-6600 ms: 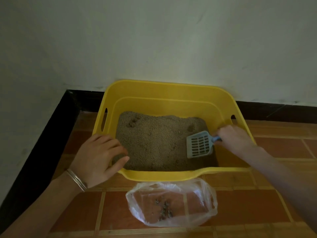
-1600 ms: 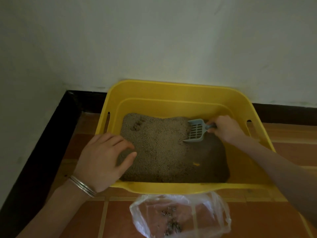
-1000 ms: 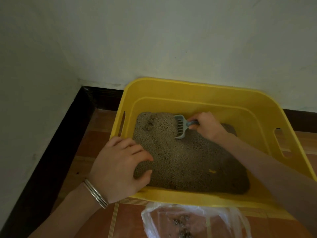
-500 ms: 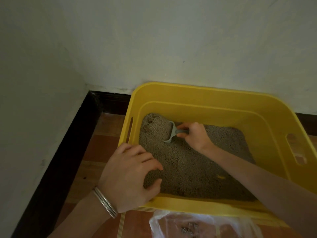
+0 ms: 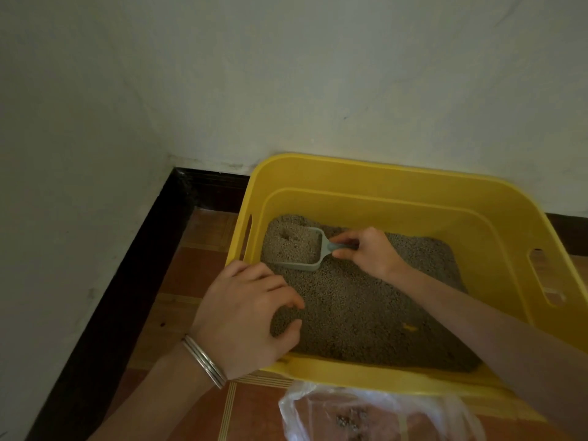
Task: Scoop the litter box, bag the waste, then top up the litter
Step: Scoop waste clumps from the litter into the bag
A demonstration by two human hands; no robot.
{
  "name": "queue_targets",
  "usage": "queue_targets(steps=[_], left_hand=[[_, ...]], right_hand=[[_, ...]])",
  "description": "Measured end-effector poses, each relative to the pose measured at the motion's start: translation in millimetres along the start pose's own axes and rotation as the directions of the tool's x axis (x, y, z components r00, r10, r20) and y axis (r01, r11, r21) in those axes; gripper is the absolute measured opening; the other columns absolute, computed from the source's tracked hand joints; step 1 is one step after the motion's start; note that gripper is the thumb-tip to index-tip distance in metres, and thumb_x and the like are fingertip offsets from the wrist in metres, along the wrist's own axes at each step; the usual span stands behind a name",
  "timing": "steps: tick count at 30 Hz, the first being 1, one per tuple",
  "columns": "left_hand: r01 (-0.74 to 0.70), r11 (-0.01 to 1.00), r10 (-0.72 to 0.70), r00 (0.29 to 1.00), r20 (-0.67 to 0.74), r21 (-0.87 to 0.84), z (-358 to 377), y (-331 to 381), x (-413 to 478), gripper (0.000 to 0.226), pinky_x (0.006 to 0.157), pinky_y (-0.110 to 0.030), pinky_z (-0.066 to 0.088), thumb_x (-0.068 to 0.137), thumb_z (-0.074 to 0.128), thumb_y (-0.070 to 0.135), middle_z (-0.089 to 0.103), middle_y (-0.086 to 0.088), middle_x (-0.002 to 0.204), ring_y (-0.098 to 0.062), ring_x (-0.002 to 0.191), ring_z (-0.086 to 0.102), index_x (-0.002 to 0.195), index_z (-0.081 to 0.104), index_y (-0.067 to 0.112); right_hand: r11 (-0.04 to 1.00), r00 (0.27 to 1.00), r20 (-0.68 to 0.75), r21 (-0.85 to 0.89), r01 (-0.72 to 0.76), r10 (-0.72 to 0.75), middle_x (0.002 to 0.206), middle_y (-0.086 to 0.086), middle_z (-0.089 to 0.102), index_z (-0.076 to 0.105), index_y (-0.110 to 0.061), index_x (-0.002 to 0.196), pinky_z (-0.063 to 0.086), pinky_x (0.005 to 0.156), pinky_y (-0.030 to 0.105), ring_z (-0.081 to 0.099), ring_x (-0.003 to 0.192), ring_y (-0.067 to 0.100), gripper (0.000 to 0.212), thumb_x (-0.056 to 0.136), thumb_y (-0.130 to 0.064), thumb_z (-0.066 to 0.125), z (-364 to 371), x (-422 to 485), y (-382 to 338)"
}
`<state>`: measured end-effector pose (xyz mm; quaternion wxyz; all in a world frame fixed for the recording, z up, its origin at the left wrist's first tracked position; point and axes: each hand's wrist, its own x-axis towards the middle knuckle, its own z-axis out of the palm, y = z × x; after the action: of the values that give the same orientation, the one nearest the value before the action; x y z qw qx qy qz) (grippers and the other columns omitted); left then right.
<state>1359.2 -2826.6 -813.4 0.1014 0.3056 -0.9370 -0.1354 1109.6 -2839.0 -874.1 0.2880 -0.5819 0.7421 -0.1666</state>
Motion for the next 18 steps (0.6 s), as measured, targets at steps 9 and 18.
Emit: queue_targets(steps=[9,18], left_hand=[[0.014,1.000,-0.014,1.000,-0.019,0.006,1,0,0,0.027,0.083,-0.026,0.031,0.075,0.047,0.052,0.064,0.023,0.076,-0.003,0.083,0.057,0.082,0.069,0.038],[0.005,1.000,-0.004,0.999,-0.041,0.027,3,-2,1,0.027,0.080,-0.025,0.031,0.077,0.045,0.050,0.063,0.023,0.074,-0.002,0.081,0.057,0.079,0.069,0.037]], right_hand=[[1.000,0.997,-0.083,-0.001,0.011,-0.011,0.115,0.004,0.066,0.065,-0.011,0.114,0.034,0.082,0.010,0.059,0.102,0.009,0.033,0.082,-0.017,0.068,-20,-15,7],[0.999,0.984,-0.171,-0.021,0.037,-0.040,0.110,0.004,0.067,0.065,-0.011,0.112,0.035,0.068,-0.005,0.055,0.088,0.002,0.033,0.079,-0.014,0.070,-46,-46,13]])
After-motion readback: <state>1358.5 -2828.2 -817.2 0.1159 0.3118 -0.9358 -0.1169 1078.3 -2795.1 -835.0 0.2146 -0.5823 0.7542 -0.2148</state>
